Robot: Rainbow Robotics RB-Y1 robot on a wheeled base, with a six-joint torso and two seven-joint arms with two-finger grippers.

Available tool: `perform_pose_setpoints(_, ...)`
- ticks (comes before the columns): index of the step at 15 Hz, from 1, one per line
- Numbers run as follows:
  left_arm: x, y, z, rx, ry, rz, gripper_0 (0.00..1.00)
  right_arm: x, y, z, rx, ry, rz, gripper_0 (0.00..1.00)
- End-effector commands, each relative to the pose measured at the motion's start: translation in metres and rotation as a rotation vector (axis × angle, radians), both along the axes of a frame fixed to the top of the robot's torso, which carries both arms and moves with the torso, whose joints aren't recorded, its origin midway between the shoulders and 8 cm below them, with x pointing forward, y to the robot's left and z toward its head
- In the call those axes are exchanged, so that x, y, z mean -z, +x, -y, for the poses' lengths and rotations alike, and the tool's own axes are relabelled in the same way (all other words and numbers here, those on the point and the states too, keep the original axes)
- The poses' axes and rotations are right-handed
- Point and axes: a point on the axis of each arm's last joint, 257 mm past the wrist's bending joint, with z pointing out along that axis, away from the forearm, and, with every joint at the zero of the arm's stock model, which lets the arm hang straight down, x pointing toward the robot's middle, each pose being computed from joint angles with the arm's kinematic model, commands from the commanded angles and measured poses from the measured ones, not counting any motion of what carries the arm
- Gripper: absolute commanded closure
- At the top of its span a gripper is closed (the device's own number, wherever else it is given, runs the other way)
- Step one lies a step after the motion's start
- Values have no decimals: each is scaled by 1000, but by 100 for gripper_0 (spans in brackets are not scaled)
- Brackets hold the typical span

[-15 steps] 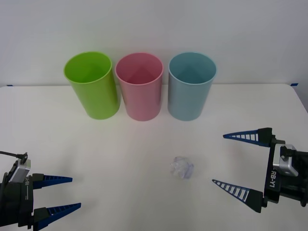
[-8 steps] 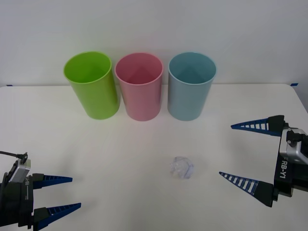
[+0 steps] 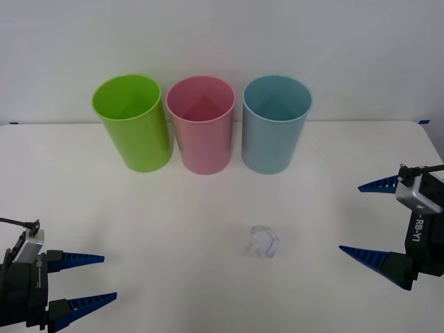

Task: Put cans in the blue bin and PET bottles in the pink bin and trash in the green bin.

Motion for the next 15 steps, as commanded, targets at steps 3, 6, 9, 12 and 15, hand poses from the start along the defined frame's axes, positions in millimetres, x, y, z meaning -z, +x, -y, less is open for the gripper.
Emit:
perform_pose_setpoints(3,0,0,0,0,0,0,0,3,10,5,55,-47,-43,0)
perform_pose_setpoints(6,0,0,0,0,0,0,0,21,11,-6,63,-68,-91,0)
perform_pose_setpoints(9,0,0,0,0,0,0,0,36,6,-23,59,-43,-166,0)
perform_pose_setpoints(12,0,0,0,0,0,0,0,56,19,-25,80,-67,-188,0)
perform_pose_setpoints(15,0,0,0,0,0,0,0,70,28,-32,83,-78,-212,0)
